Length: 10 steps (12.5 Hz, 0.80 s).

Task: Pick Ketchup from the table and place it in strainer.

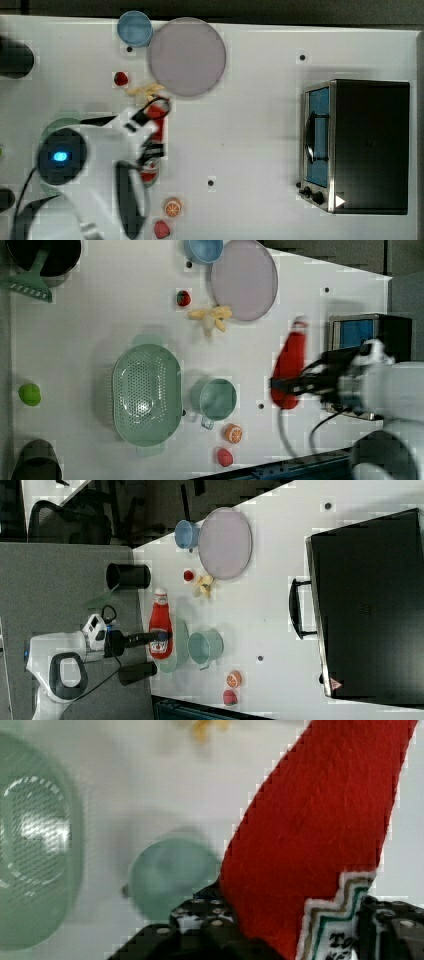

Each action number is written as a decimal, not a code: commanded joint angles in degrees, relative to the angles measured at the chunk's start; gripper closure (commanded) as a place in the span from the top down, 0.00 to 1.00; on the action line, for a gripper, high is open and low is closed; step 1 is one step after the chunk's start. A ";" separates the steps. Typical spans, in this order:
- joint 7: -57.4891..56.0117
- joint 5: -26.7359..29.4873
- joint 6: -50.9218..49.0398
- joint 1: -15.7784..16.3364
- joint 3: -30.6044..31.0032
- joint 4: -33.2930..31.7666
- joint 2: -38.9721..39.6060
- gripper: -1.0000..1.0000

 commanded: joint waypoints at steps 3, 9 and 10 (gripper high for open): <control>17.09 1.31 5.96 2.22 8.95 4.11 7.33 0.60; 31.91 1.01 18.45 4.01 16.13 4.32 19.13 0.60; 33.17 1.01 19.84 4.81 16.18 4.28 20.94 0.60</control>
